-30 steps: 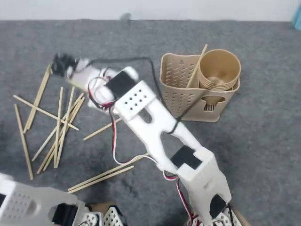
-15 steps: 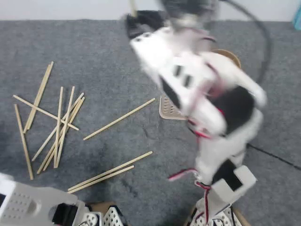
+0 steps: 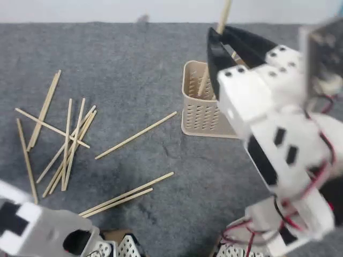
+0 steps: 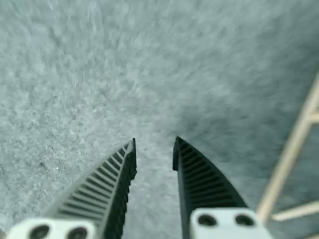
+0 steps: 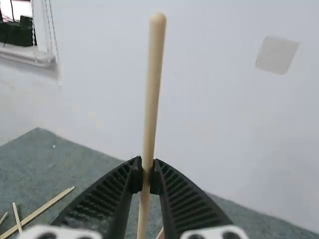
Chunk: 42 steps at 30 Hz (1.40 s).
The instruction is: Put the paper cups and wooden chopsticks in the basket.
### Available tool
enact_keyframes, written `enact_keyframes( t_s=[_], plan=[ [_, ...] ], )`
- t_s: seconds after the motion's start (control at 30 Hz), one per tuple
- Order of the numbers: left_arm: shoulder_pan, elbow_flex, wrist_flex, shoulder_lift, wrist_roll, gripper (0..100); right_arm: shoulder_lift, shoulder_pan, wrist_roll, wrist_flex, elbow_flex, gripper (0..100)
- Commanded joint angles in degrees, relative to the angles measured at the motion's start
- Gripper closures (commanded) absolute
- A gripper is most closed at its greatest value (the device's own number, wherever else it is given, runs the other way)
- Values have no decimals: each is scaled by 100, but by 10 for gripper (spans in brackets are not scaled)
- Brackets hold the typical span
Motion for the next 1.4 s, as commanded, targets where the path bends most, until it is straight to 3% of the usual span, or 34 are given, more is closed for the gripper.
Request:
enact_keyframes(
  t_s=[0.0, 0.2, 0.43, 0.63, 0.83, 1.07, 1.37],
  plan=[
    [360, -163, 413, -914, 273, 890, -681, 40, -53, 259, 668, 991],
    [862, 787, 334, -1996, 404, 890, -2176, 57, -62, -110, 3235, 991],
    [1187, 2677, -440, -3235, 607, 890, -3116, 356, -53, -2220, 5952, 991],
    [1275, 4330, -1380, -4026, 1424, 890, -3240, 382, -53, -4163, 7684, 991],
    [1345, 5262, -1512, -4747, 1459, 890, -3231, 391, -53, -5868, 8923, 991],
    [1310, 5877, -1486, -5451, 1442, 890, -3222, 391, -44, -6993, 9881, 991],
    [1363, 6211, -1521, -5873, 1196, 890, -3222, 435, -53, -7284, 10919, 990]
  ],
)
